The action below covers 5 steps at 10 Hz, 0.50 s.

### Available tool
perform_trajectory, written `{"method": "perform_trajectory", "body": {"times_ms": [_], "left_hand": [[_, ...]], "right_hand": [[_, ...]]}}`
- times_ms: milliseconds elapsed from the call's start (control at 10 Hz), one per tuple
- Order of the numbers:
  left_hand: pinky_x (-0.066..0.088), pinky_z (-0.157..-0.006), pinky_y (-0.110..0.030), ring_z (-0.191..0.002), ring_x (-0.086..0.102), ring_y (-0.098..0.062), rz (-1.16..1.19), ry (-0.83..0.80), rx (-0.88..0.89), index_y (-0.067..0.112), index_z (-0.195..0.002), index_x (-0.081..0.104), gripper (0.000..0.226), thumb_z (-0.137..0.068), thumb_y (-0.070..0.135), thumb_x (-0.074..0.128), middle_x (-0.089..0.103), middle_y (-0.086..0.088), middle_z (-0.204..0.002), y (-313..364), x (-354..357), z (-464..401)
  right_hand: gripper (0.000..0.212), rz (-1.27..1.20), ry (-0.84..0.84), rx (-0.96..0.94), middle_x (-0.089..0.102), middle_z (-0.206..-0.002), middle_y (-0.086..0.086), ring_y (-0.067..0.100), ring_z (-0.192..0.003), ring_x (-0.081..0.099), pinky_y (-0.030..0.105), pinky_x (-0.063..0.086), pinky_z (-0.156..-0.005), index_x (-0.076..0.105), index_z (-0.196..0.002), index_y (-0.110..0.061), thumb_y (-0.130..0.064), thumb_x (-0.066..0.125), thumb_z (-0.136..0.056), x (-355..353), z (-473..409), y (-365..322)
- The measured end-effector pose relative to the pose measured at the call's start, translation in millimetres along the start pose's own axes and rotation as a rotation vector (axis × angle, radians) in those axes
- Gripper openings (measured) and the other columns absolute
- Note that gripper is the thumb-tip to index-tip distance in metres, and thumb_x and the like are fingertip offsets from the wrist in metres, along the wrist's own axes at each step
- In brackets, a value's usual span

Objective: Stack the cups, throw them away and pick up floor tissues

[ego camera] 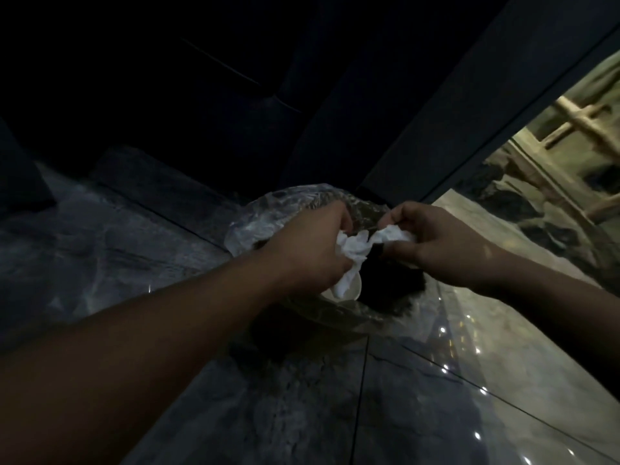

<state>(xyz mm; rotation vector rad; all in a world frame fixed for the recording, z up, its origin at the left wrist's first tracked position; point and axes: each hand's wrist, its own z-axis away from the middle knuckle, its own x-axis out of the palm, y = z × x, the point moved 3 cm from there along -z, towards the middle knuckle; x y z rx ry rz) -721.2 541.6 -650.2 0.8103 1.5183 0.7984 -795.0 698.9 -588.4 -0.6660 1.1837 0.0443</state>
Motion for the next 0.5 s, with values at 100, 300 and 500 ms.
{"method": "perform_trajectory", "body": {"times_ms": [100, 300, 500], "left_hand": [[0.045, -0.066, -0.022, -0.093, 0.057, -0.013, -0.042, -0.003, 0.012, 0.021, -0.115, 0.054, 0.039, -0.083, 0.033, 0.071, 0.061, 0.004, -0.107, -0.1, 1.7, 0.7], [0.056, -0.076, -0.037, -0.088, 0.062, -0.014, -0.062, -0.009, 0.039, 0.023, -0.116, 0.056, 0.036, -0.085, 0.034, 0.071, 0.065, 0.003, -0.102, 2.5, -3.0, 0.9], [0.051, -0.058, -0.029, -0.072, 0.064, -0.011, 0.101, 0.096, 0.071, 0.019, -0.097, 0.068, 0.016, -0.097, 0.023, 0.052, 0.068, 0.004, -0.08, 1.7, -17.5, 0.8]], "right_hand": [[0.027, 0.162, -0.049, -0.058, 0.069, -0.106, -0.005, 0.01, -0.095, 0.066, 0.037, 0.056, -0.085, 0.062, -0.104, -0.027, -0.029, 0.074, -0.08, 7.4, 0.8, -8.1], [0.042, 0.241, -0.073, -0.038, 0.066, -0.111, -0.008, 0.01, -0.103, 0.063, 0.031, 0.053, -0.088, 0.062, -0.111, -0.026, -0.044, 0.076, -0.076, 12.7, 0.1, -9.4], [0.02, 0.184, -0.074, 0.002, 0.072, -0.094, -0.005, 0.012, -0.084, 0.069, 0.042, 0.059, -0.083, 0.066, -0.101, -0.025, -0.039, 0.066, -0.086, 15.8, -6.2, -13.1]]}}
